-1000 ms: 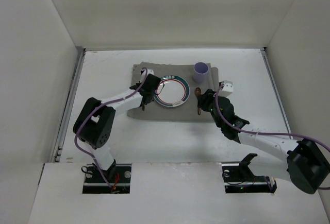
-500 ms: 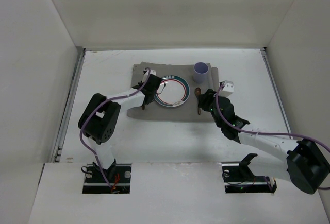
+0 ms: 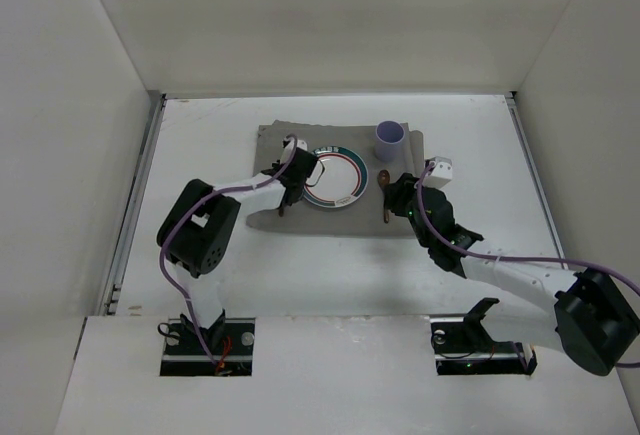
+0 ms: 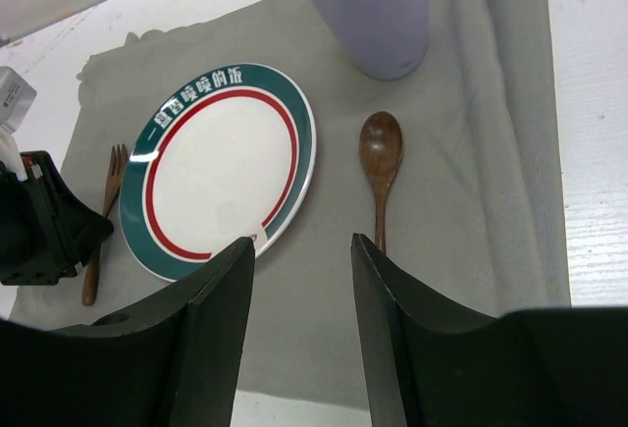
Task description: Set the dinner table for one person
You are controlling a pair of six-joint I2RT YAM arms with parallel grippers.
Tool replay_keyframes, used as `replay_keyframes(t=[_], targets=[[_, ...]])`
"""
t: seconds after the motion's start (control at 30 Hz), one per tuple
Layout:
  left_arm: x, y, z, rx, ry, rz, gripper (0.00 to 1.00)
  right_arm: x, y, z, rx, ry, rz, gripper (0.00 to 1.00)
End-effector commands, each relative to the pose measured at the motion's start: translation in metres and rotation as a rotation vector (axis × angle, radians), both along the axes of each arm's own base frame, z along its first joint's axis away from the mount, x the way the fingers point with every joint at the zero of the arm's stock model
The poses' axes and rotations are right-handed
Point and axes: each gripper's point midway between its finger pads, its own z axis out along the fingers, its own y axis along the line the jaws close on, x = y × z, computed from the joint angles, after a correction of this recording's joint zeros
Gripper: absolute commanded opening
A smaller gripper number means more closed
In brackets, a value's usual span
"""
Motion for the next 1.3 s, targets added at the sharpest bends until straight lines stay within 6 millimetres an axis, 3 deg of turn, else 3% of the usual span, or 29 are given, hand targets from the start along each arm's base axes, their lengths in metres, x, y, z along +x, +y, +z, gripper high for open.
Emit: replay_keyframes(t=[0.0,0.27,0.53,0.6,0.63,0.67,0.7,0.93,1.0,1.1,1.17,1.27], targets=[[-0.008,0.004,-0.004,0.024,0.019,-0.015,0.12,0.007,-0.003,0.017,0.028,-0.058,-0.026,0.5],[-0.012,0.007,0.012,0.055,-0.021,0.0,0.3,0.007,-0.004,0.018,0.03,-0.06,-0.029,0.5],[-0.019,0.006,0.052,0.005,-0.139,0.043,0.61,0.007,-0.007,0.019,0.028,-0.061,-0.035,0.51],[-0.02,0.006,0.06,-0.02,-0.159,0.05,0.71,0.007,-0.007,0.019,0.028,-0.061,-0.035,0.51],[-0.022,0.005,0.065,-0.033,-0.17,0.052,0.8,0.007,-0.006,0.019,0.027,-0.06,-0.035,0.51],[-0.023,0.003,0.069,-0.049,-0.177,0.049,0.97,0.007,-0.006,0.018,0.026,-0.058,-0.035,0.51],[-0.023,0.002,0.072,-0.06,-0.182,0.047,1.0,0.007,-0.006,0.018,0.026,-0.058,-0.033,0.51],[-0.029,0.01,0.1,-0.202,-0.312,0.127,1.0,0.007,-0.006,0.017,0.025,-0.057,-0.035,0.5],[-0.033,0.02,0.105,-0.248,-0.345,0.168,1.0,0.007,-0.004,0.019,0.026,-0.058,-0.03,0.41],[-0.044,0.032,0.109,-0.311,-0.362,0.208,1.0,0.005,-0.005,0.026,0.033,-0.073,-0.028,0.13],[-0.054,0.041,0.109,-0.345,-0.375,0.244,1.0,0.004,-0.005,0.028,0.045,-0.072,-0.022,0.08],[-0.065,0.06,0.104,-0.394,-0.384,0.322,1.0,0.003,-0.006,0.026,0.064,-0.066,-0.028,0.11]])
